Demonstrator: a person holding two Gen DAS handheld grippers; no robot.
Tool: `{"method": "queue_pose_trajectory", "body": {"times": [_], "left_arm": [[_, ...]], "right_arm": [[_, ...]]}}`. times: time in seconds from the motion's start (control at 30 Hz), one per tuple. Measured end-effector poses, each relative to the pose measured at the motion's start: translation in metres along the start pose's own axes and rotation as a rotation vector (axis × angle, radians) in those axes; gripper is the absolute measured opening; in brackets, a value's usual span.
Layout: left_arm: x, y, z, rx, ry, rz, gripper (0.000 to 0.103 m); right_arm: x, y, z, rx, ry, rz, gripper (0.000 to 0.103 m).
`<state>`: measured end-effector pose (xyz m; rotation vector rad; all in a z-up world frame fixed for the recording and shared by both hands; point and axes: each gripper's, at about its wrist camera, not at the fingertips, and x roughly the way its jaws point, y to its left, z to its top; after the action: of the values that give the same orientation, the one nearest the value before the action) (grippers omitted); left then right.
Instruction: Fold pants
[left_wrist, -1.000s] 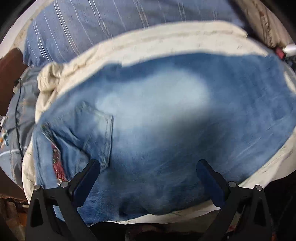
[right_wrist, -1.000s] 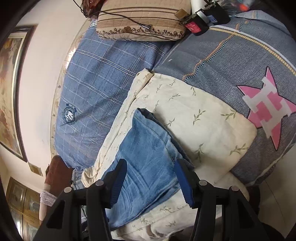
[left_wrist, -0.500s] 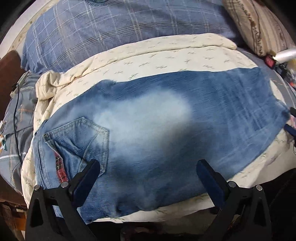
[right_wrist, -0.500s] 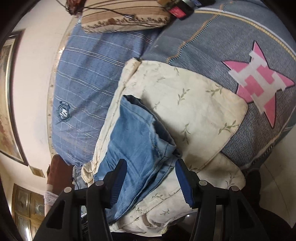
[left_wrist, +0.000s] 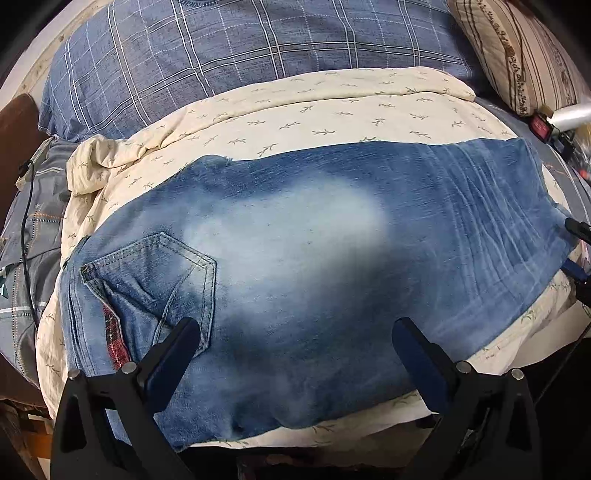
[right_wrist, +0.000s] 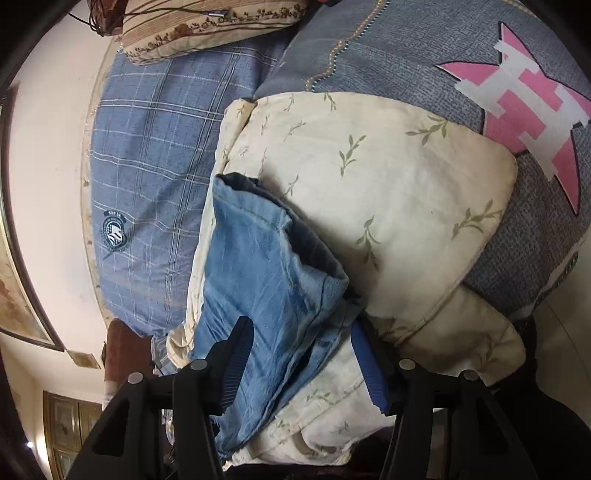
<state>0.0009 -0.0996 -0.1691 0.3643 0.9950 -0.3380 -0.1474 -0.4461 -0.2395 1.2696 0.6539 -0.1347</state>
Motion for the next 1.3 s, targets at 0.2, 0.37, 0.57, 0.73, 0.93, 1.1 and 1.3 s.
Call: {"method": "queue_pose_trajectory", "body": {"times": [0.2, 0.37, 0.57, 0.73, 0.93, 1.1, 1.3], "left_arm": [[0.021, 0.008, -0.004, -0.019, 0.044, 0.008, 0.103], [0.034, 0.018, -0.009, -0.1, 0.075, -0.006, 0.103], [0.033, 0.024, -0.013, -0.118, 0.06, -0.019, 0.103], [0.026, 0.033, -0.015, -0.131, 0.035, -0.028, 0.103], [0.011, 0.052, -0.017, -0.178, 0.009, -0.06, 0.103], [-0.01, 0.072, -0.016, -0.175, -0.032, -0.088, 0.103], [-0.031, 0.102, -0.017, -0.225, -0.095, -0.104, 0.103]], "right_arm": [[-0.001, 0.01, -0.001, -0.061, -0.059, -0.027, 0.029], [-0.003, 0.019, -0.004, -0.108, -0.089, -0.044, 0.024], [0.004, 0.007, 0.001, -0.011, -0.073, -0.04, 0.029], [-0.003, 0.033, -0.009, -0.175, -0.132, -0.076, 0.018], [-0.018, 0.074, -0.028, -0.283, -0.199, -0.08, 0.016], [-0.017, 0.127, -0.055, -0.413, -0.21, -0.051, 0.016], [0.005, 0.176, -0.1, -0.57, -0.16, -0.055, 0.016]]}}
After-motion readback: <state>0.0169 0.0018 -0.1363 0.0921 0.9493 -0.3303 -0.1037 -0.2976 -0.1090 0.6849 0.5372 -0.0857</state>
